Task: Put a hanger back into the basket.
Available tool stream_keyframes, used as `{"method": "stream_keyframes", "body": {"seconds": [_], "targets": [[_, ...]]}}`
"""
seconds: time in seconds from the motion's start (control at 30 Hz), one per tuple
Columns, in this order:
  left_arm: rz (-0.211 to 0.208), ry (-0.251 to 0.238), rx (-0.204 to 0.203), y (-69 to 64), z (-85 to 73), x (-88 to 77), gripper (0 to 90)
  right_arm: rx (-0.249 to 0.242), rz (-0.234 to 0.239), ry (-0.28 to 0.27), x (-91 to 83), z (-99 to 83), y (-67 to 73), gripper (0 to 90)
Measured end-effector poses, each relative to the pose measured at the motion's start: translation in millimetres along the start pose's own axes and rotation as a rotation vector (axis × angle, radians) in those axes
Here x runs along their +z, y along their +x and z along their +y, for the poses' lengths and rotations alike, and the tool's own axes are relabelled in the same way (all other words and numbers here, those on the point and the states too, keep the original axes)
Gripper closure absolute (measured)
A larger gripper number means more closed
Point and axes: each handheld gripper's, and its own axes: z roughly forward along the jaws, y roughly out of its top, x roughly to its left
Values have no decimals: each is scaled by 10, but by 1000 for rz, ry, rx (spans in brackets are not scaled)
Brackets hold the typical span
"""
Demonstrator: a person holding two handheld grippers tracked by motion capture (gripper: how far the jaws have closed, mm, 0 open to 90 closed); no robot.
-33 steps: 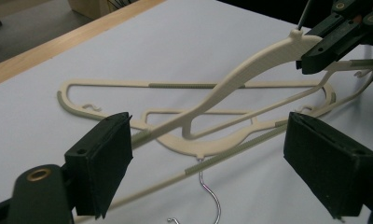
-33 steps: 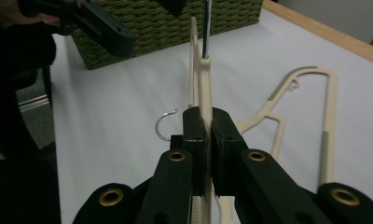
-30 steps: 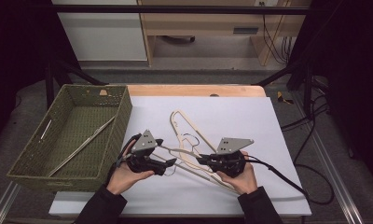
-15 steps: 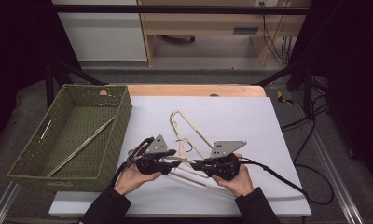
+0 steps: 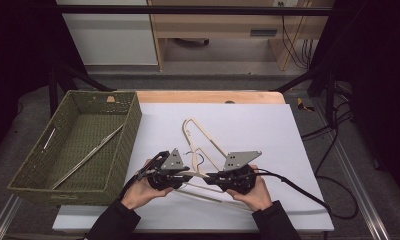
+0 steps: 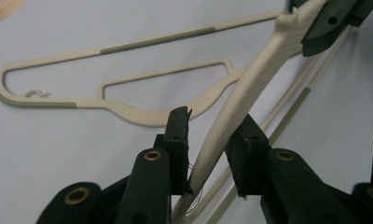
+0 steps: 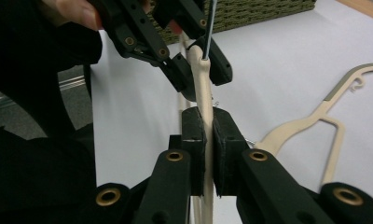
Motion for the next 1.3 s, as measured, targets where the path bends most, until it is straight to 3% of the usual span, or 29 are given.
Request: {"method": "stream_keyframes", "body": {"seconds": [0.33,0.5,0.63,0.73,0.8,0.93,1.2,1.3], "targets": [[-52,-5,-32,-38,27,-5,784,-11,-85,-10,-48,16,-12,742],[-79,3,-30,-63,45,-7,820,-11,-134,-12,-48,15,-19,648],[-119,-17,-62,-94,57,-7,853,-21,-163,-30,-62,13,-30,566],[-87,-8,-61,-110,69,-18,862,-16,-196,-51,-86,16,-37,516],[-88,-29,-96,-100,55,-21,862,2,-199,-74,-119,12,-50,460],[-57,-49,-130,-68,34,-58,861,28,-253,-106,-206,1,-89,334],[-7,-108,-188,-23,23,-212,861,150,-362,-166,-483,-144,-263,161],[16,-134,-203,-9,28,-305,861,173,-398,-183,-579,-193,-312,122]]}}
